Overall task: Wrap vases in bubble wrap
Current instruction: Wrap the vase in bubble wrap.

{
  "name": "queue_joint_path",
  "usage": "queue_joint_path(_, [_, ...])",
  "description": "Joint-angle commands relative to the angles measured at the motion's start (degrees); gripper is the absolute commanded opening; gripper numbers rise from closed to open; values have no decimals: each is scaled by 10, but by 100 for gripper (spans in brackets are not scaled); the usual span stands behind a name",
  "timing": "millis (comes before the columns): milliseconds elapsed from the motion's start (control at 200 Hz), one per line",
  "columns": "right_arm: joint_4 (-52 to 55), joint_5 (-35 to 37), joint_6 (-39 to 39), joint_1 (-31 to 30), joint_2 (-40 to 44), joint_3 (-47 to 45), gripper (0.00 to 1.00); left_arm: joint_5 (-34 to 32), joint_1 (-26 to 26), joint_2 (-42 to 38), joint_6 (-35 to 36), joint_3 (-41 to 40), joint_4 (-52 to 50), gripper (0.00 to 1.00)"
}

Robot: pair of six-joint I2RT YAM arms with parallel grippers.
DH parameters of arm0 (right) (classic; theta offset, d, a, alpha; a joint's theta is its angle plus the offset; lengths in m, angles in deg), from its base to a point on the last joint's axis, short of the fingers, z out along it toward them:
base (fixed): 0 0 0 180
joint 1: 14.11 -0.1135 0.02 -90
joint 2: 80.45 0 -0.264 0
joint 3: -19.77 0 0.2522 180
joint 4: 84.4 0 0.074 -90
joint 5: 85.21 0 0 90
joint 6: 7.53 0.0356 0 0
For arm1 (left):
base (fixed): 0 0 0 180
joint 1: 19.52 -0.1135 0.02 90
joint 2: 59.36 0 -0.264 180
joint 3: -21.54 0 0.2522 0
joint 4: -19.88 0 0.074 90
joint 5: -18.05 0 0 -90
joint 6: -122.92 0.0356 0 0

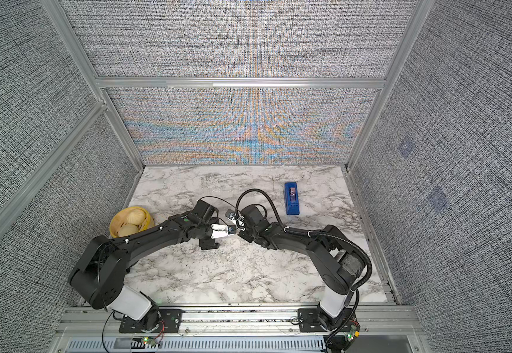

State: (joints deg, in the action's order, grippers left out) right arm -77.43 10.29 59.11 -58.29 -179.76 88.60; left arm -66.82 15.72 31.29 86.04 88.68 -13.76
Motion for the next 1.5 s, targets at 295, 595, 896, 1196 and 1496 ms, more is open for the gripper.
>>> queue_joint_path(295, [9,-39,14,16,-14,13,0,14,-12,56,6,12,28,73])
queue_joint_path(595, [7,-67,42,42,-21,40,0,12,-12,88,16,34,1,72])
queue_joint_path(896, [-11,-59,115,92,26,24,37,5,-12,102,9,38,-2,70])
queue_joint_path(1196, [-129,-171,17,134,130,-127,47,4,-12,105,2,44,-15,68])
queue_joint_path(1496, [-126,-325,-202,163,128,-149,58,29,-20,101,-10,37,1,60])
